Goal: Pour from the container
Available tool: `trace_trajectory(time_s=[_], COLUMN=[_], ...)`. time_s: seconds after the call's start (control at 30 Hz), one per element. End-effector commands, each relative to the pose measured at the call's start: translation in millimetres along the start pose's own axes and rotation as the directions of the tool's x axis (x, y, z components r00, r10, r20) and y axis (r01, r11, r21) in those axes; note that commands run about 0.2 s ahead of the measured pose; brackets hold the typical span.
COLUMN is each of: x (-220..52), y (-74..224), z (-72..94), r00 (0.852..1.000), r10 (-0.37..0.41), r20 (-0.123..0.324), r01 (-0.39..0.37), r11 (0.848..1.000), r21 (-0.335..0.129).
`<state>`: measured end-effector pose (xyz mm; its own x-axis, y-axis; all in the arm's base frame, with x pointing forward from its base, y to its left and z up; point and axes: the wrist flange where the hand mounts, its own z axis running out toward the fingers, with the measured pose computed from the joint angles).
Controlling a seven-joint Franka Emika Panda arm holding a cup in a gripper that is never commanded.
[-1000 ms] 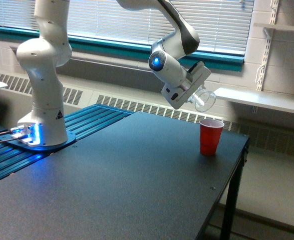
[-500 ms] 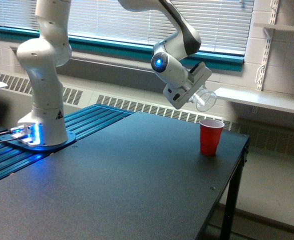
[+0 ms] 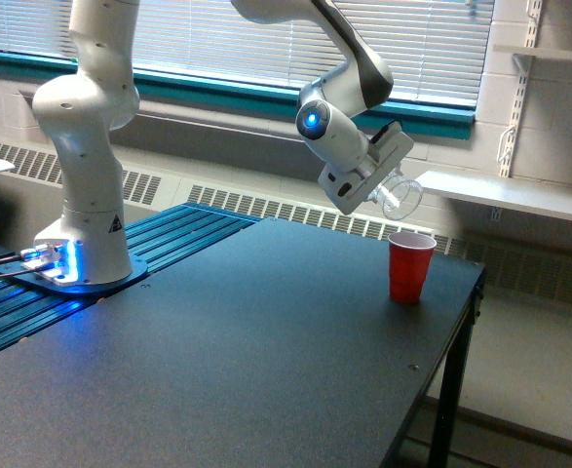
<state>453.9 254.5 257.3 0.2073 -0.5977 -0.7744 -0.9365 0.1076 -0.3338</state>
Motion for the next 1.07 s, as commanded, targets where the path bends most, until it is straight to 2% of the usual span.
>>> trace_trajectory(time_s=[0.03, 0.37, 0.5, 0.6, 0.73, 0.87, 1.07], x=[1.9, 6.7, 5.6, 9.4, 20.3, 29.5, 37.7], y=[-10.6, -30.4, -34.8, -31.7, -32.4, -33.3, -40.0], z=[-10.8, -56.7, -71.7, -76.9, -85.1, -84.9, -83.0], r00=[1.0, 0.991, 0.983, 0.978, 0.98, 0.983, 0.982], r10=[0.006, -0.028, -0.06, -0.065, -0.042, -0.031, -0.023], r20=[-0.028, -0.134, -0.172, -0.197, -0.196, -0.182, -0.19], r01=[-0.005, 0.037, 0.072, 0.074, 0.052, 0.037, 0.025], r11=[1.0, 0.997, 0.995, 0.997, 0.998, 0.999, 1.0], r21=[0.004, 0.068, 0.064, 0.038, 0.046, 0.031, 0.009])
